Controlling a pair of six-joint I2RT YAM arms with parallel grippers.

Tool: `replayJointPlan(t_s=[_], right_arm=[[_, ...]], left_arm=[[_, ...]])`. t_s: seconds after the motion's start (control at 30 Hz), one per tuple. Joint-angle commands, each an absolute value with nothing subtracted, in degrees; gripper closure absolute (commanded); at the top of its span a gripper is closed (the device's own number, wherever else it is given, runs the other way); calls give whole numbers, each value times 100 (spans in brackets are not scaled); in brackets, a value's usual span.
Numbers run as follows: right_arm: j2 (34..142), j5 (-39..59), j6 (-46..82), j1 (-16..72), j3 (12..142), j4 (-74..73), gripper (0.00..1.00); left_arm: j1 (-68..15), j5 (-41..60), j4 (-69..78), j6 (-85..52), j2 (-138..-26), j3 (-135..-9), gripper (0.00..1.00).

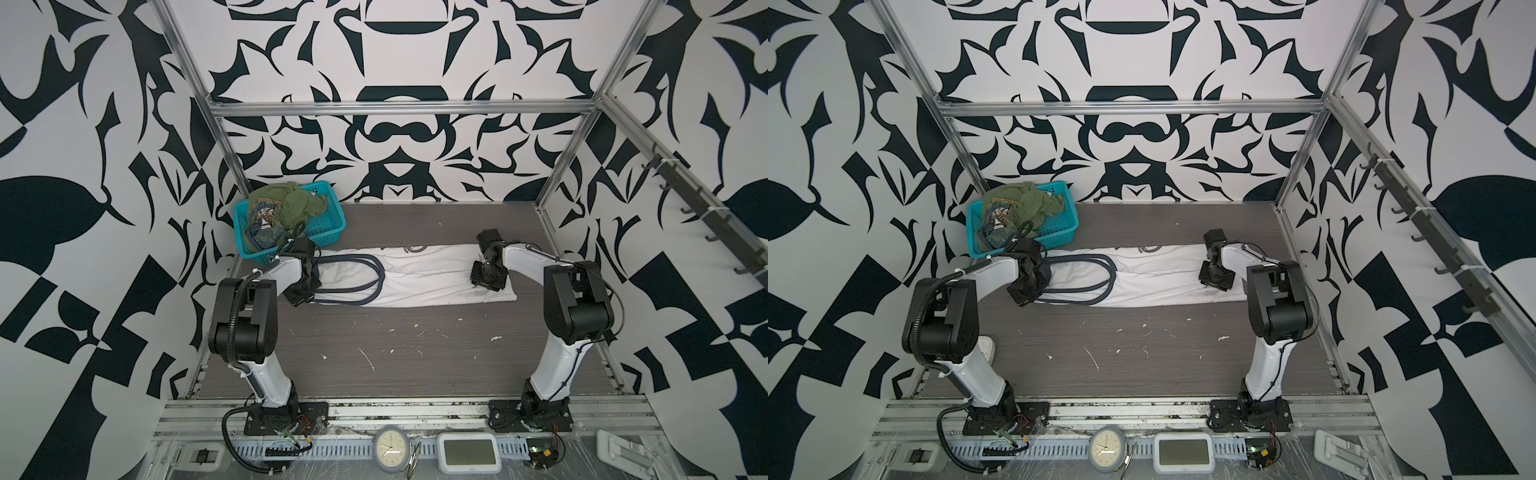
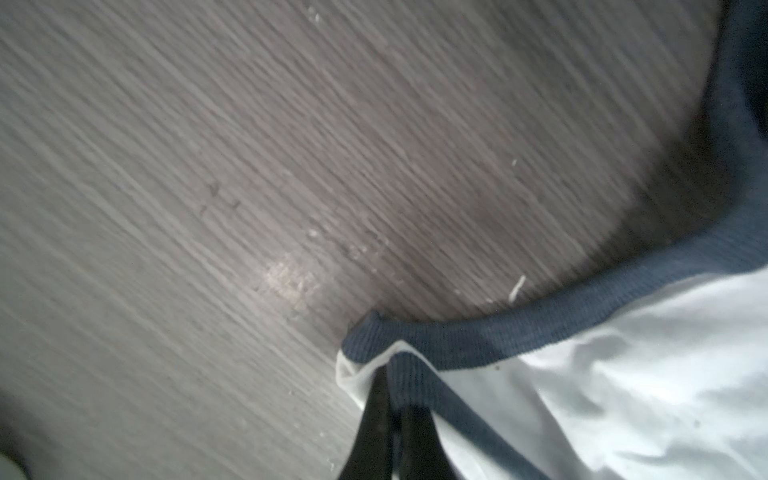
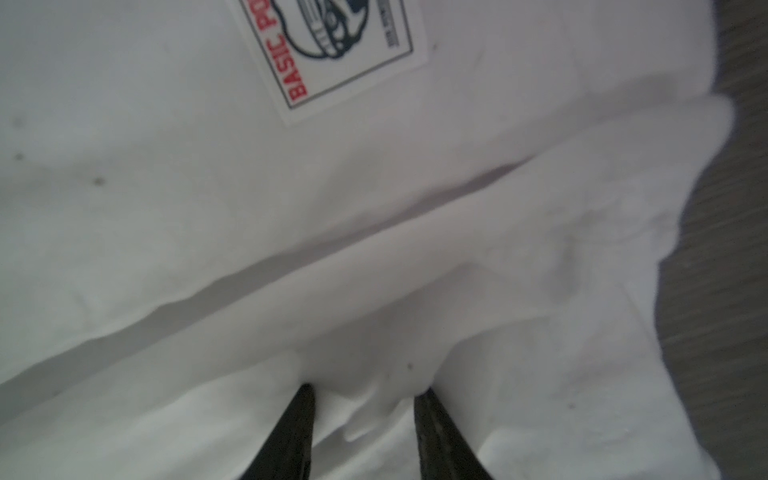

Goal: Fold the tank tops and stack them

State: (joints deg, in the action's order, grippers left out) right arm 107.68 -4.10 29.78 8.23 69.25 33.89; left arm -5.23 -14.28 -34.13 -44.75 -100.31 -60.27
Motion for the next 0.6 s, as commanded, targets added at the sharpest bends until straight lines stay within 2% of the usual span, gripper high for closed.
replayJointPlan(t_s=[0.0,0.07,0.33,0.57], right_arm=[[10668,-804,2929,761,6917,3616,58],[10451,-724,2875,778,6922,3629,57],[9664,-643,2741,888,7089,3797,48],[9957,-471,2597,1017,7737,3809,43]], left_arm=[[-459,-1346,-3611,-4439,-10236,-6083,95],[-466,-1347,-3620,-4421,-10193,-6099,91],[-482,-1418,-3685,-4300,-9541,-5964,62],[-544,-1575,-3811,-4280,-8788,-5867,36]])
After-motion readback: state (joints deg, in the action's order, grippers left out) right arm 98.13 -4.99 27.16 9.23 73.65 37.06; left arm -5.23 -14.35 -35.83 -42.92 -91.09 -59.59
